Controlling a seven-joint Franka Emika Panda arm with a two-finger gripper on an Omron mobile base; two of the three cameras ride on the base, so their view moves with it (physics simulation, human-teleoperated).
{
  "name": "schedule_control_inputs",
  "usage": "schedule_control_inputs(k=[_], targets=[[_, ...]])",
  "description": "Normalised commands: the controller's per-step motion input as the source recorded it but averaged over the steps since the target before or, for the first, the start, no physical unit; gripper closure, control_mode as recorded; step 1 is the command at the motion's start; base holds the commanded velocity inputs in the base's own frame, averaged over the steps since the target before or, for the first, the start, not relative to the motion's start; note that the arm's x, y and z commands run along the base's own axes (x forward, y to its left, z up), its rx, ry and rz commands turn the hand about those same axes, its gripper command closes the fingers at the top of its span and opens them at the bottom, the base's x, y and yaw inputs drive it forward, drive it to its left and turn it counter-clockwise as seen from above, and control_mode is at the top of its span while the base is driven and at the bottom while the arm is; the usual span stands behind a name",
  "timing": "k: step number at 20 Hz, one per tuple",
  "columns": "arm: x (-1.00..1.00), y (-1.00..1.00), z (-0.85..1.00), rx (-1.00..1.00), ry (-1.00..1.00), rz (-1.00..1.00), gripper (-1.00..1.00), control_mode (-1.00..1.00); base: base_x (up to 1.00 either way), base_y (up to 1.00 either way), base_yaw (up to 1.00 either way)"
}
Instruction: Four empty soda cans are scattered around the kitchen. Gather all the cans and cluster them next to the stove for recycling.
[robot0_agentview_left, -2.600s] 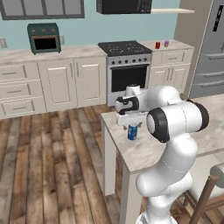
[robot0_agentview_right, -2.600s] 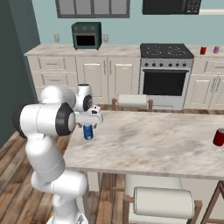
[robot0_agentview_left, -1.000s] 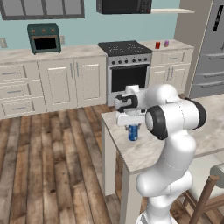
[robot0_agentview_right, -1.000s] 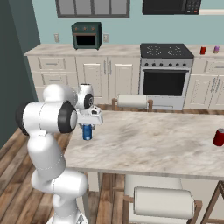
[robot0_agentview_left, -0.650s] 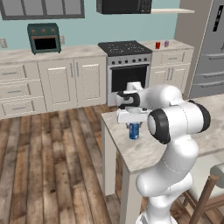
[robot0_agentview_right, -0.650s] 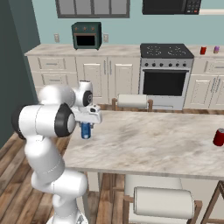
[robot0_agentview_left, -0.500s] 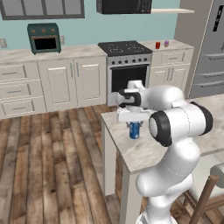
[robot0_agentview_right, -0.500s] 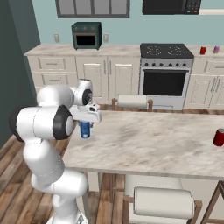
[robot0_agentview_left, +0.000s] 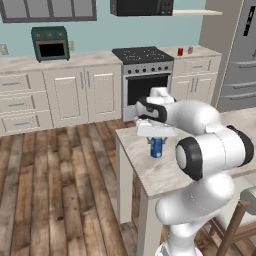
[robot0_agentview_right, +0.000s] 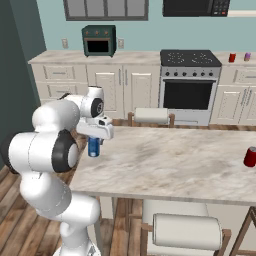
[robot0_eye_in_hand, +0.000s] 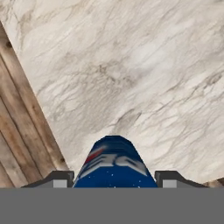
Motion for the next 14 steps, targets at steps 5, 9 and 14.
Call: schedule_control_inputs(k=[5,9,14], targets=[[-0.32,0.00,0.17,0.00,-0.08,-0.12,1.00,-1.00,0.00,0.00,0.00],[-0.31,0.00,0.14,0.00,-0.11,-0.10,1.00,-1.00,0.00,0.00,0.00],[-0.27,0.00,0.15,0.00,-0.08,-0.09,1.00,-1.00,0.00,0.00,0.00]])
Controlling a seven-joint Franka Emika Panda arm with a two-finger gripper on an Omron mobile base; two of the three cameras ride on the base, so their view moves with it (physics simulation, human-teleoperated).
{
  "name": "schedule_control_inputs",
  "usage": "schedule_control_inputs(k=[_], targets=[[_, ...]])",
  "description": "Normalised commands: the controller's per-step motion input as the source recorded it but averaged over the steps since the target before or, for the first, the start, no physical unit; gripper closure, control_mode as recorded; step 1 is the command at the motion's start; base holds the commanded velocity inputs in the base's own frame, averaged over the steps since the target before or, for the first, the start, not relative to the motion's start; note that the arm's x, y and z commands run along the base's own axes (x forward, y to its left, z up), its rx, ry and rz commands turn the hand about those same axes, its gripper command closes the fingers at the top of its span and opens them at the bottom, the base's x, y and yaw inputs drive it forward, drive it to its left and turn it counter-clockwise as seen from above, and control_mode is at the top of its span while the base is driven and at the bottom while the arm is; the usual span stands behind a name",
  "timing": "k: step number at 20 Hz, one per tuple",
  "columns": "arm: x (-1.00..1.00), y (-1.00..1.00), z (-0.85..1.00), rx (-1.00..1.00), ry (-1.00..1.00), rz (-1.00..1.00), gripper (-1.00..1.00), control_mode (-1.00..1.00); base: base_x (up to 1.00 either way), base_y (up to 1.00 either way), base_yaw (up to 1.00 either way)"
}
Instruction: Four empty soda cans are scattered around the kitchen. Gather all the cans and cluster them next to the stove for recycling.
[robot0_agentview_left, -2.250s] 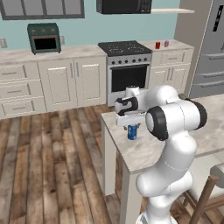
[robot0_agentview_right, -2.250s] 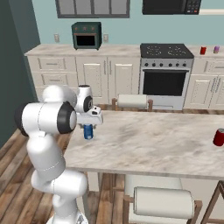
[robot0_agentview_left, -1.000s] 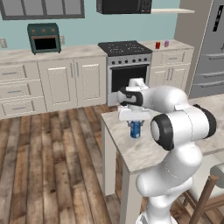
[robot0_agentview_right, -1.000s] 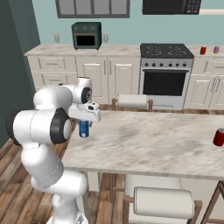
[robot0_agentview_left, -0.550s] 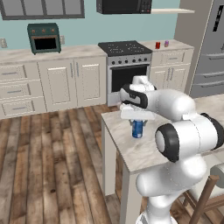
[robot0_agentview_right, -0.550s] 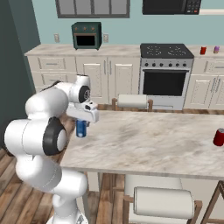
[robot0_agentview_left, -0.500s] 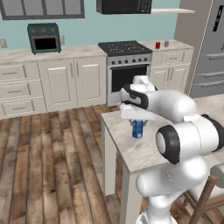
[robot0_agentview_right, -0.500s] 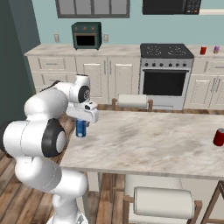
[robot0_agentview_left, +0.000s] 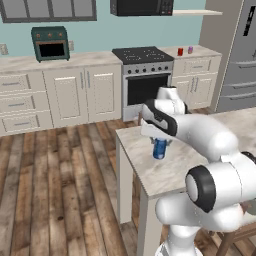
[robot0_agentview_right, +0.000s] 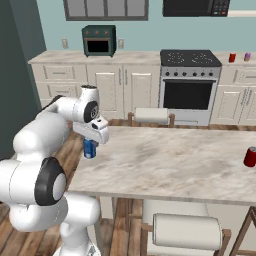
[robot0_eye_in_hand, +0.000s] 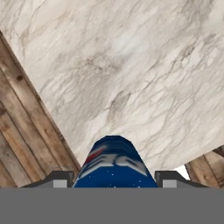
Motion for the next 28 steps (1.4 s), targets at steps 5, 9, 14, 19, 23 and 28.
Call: schedule_control_inputs(k=[5,9,14,19,23,28], targets=[[-0.20,0.00,0.12,0.00,-0.07,-0.04,1.00,-1.00,0.00,0.00,0.00],[-0.20,0.01,0.13,0.00,0.00,-0.02,1.00,-1.00,0.00,0.00,0.00],[-0.19,0.05,0.06,-0.06,-0.05,0.00,1.00,-1.00,0.00,0.00,0.00],[-0.05,0.01,0.02,-0.04,0.00,0.00,1.00,-1.00,0.00,0.00,0.00],[0.00,0.00,0.00,0.00,0.00,0.00,1.00,-1.00,0.00,0.00,0.00],[0.00,0.00,0.00,0.00,0.00,0.00,1.00,1.00,-0.02,0.00,0.00]])
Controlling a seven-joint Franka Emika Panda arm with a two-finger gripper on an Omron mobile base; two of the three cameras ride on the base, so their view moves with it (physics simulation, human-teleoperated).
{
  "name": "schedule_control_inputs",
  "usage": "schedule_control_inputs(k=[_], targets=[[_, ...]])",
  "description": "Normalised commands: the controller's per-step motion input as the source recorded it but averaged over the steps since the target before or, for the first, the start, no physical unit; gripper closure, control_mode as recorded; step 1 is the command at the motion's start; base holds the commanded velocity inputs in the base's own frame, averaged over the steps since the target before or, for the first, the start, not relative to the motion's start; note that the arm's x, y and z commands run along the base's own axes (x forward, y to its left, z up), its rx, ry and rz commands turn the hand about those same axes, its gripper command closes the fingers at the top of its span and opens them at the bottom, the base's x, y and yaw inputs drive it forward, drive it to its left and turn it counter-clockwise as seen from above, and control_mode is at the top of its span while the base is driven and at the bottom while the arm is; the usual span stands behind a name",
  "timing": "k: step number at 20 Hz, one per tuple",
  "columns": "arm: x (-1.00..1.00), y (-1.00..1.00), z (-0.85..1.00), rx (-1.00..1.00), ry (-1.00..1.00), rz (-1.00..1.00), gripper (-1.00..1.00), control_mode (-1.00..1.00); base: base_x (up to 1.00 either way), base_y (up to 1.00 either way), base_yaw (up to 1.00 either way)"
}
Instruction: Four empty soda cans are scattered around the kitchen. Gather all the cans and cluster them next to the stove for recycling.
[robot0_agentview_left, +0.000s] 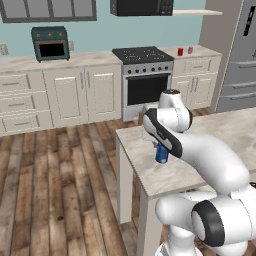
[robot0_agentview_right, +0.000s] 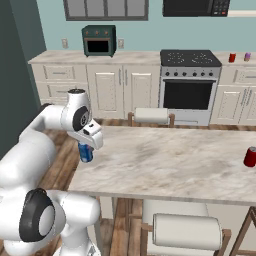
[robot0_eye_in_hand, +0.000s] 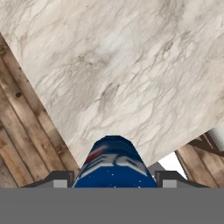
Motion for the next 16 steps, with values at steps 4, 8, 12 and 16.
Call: schedule_control_inputs(k=[4,8,12,16], targets=[[0.00,0.00,0.00,0.00,0.00,0.00,1.00,1.00,-0.28,0.00,0.00],[0.00,0.00,0.00,0.00,0.00,0.00,1.00,1.00,-0.42,0.00,0.00],[0.00,0.00,0.00,0.00,0.00,0.00,1.00,1.00,-0.41,0.00,0.00],[0.00,0.00,0.00,0.00,0.00,0.00,1.00,1.00,-0.32,0.00,0.00]])
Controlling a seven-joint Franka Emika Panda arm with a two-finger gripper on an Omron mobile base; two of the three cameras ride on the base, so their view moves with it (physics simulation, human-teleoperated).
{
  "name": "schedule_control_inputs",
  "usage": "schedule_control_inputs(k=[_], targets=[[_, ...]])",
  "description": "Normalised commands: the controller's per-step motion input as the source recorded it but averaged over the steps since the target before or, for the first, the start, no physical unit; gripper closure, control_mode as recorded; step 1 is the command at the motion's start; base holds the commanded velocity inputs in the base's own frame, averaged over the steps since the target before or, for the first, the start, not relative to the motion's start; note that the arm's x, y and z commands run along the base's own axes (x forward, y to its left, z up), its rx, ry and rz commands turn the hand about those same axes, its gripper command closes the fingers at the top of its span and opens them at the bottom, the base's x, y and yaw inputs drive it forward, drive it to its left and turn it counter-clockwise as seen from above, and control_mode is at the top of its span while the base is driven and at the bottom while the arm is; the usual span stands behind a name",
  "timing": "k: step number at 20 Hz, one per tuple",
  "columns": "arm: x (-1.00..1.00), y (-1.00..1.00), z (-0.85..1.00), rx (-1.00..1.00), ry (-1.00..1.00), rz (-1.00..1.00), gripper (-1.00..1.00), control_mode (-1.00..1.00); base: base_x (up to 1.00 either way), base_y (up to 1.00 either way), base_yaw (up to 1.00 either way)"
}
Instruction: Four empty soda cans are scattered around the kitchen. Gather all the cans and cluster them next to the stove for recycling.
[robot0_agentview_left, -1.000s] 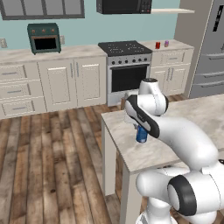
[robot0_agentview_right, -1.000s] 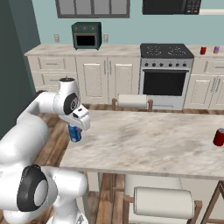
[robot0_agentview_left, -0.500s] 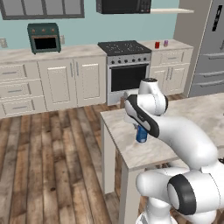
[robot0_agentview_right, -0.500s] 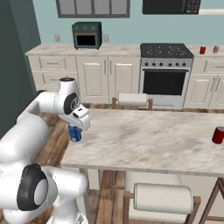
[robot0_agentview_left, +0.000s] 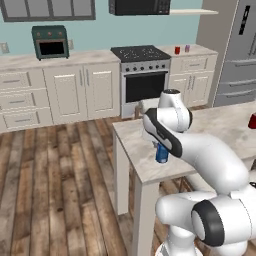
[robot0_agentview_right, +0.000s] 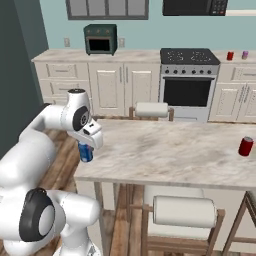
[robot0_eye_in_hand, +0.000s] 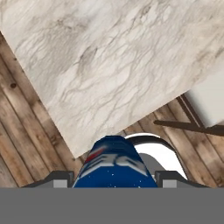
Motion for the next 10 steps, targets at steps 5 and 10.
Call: schedule_control_inputs(k=[5,10], targets=[[0.00,0.00,0.00,0.00,0.00,0.00,1.00,1.00,-0.11,0.33,-0.02],[0.00,0.00,0.00,0.00,0.00,0.00,1.00,1.00,-0.05,0.53,-0.07]])
